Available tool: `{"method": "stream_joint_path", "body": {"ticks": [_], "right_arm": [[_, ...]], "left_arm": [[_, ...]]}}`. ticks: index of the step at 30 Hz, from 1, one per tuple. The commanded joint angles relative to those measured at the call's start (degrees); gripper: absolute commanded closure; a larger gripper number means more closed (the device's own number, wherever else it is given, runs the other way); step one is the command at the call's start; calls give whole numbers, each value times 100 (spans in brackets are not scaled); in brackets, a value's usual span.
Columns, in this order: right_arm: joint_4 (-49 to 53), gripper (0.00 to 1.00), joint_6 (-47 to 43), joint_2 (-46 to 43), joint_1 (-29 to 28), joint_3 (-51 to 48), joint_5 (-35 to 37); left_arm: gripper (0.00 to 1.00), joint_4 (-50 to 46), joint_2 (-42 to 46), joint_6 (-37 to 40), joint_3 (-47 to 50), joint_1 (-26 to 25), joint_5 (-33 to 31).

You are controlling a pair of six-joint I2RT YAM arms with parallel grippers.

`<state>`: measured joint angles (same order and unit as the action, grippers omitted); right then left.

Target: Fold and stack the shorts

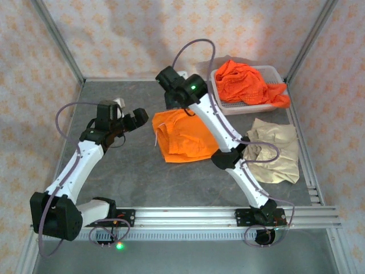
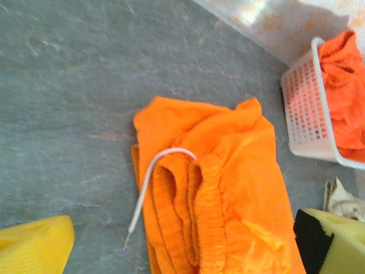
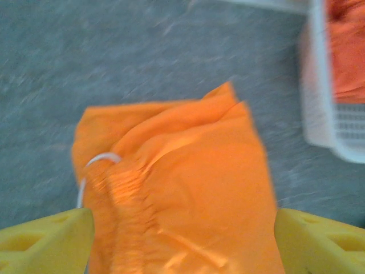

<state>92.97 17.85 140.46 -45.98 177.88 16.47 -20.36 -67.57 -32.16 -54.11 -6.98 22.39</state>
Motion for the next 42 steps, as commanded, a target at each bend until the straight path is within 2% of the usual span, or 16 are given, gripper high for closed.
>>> {"method": "stream_joint_path", "body": {"ticks": [1, 8, 12, 15, 16, 17, 18, 20, 23, 26, 30, 34, 37, 42], "right_arm": [[898, 18, -76, -430, 293, 352, 1167], [898, 18, -172, -957, 827, 248, 649], [888, 17, -329, -1479, 971, -660, 659], [712, 16, -611, -2178, 995, -2179, 919], [431, 16, -794, -2541, 994, -2967, 884], [-8, 13, -985, -2980, 994, -4059, 770], [-463, 0, -1101, -3425, 998, -4937, 617], [-1647, 0, -1390, -4404, 1053, -6629, -347], [-3191, 0, -1538, -5560, 1062, -8617, -2008], [-4622, 0, -1283, -6189, 1081, -10127, -3309], [-5259, 0, -1088, -6037, 1224, -10683, -3804], [-5795, 0, -779, -5681, 1803, -10722, -4604], [-6163, 0, -638, -5646, 2080, -10841, -4688], [-6974, 0, -215, -6023, 2426, -11525, -4309]], "left_arm": [[0, -112, -143, -122, -282, -185, 390], [0, -58, -301, -97, -359, -327, 327], [0, -30, -386, -82, -368, -355, 345], [0, -59, -419, -30, -359, -352, 327], [0, -64, -421, -1, -347, -358, 325], [0, -65, -430, 16, -342, -359, 315], [0, -59, -437, 25, -329, -362, 303], [0, -43, -478, 35, -316, -359, 309], [0, -14, -540, 14, -295, -374, 375], [0, 25, -547, 15, -298, -430, 433], [0, 101, -563, -90, -361, -560, 508], [0, 242, -700, -391, -549, -854, 682], [0, 423, -883, -739, -681, -1265, 683], [0, 798, -1472, -1145, -908, -1975, 499]]}}
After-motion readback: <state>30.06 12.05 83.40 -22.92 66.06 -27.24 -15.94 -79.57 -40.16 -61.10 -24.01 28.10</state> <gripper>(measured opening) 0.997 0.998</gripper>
